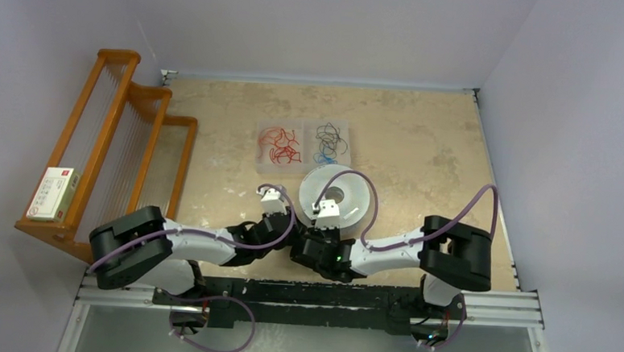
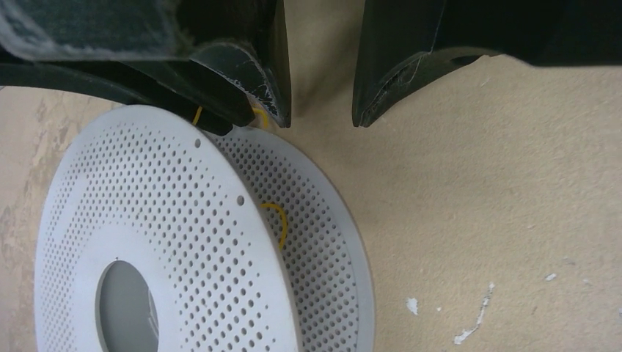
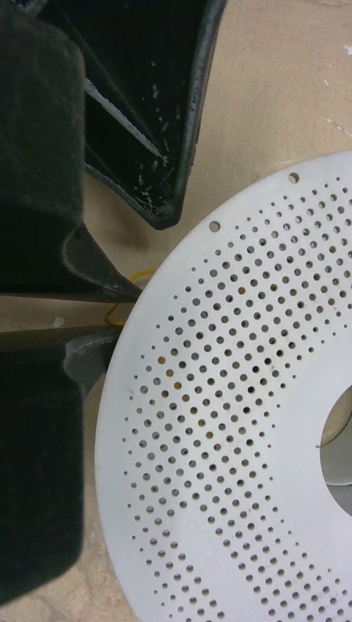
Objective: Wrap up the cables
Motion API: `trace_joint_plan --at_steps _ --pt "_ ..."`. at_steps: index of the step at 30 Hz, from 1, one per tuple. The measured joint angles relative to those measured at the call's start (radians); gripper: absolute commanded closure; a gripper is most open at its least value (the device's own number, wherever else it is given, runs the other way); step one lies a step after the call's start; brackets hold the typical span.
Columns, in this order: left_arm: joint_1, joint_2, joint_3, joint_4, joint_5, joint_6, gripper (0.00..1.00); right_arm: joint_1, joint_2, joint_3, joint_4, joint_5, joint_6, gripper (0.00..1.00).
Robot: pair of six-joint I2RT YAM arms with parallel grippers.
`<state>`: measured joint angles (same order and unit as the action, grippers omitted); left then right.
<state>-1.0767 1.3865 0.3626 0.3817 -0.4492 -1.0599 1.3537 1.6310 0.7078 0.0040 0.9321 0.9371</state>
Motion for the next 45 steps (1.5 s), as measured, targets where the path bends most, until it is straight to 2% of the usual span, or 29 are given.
trace_joint_plan --at_steps 4,8,12,27,31,33,35,41,43,45 --pt "0.000 -0.048 -0.001 -0.076 -0.009 0.014 0.64 0.000 0.032 0.036 -0.019 0.010 0.023 0.71" --pt "0.000 -0.099 -0.001 -0.140 -0.024 0.029 0.64 0.000 0.051 0.067 -0.037 0.020 0.041 0.52" --pt "0.000 -0.154 -0.001 -0.196 -0.039 0.032 0.63 0.003 0.051 0.076 -0.056 0.021 0.054 0.45" --pt "0.000 -0.248 0.024 -0.366 -0.110 0.077 0.63 0.069 0.034 0.119 -0.119 0.006 0.041 0.38" --pt "0.000 -0.296 0.068 -0.445 -0.146 0.102 0.63 0.094 -0.029 0.116 -0.103 -0.040 -0.026 0.28" --pt "0.000 -0.327 0.106 -0.504 -0.174 0.113 0.62 0.100 -0.090 0.101 -0.075 -0.071 -0.073 0.19" --pt "0.000 -0.351 0.153 -0.564 -0.204 0.122 0.62 0.100 -0.157 0.081 -0.055 -0.096 -0.114 0.02" --pt "0.000 -0.413 0.296 -0.732 -0.294 0.184 0.47 0.100 -0.372 0.048 -0.051 -0.144 -0.223 0.01" --pt "0.000 -0.422 0.343 -0.784 -0.325 0.206 0.38 0.093 -0.425 0.048 -0.056 -0.145 -0.250 0.01" --pt "0.000 -0.426 0.391 -0.832 -0.358 0.235 0.35 0.074 -0.476 0.048 -0.070 -0.148 -0.280 0.01"
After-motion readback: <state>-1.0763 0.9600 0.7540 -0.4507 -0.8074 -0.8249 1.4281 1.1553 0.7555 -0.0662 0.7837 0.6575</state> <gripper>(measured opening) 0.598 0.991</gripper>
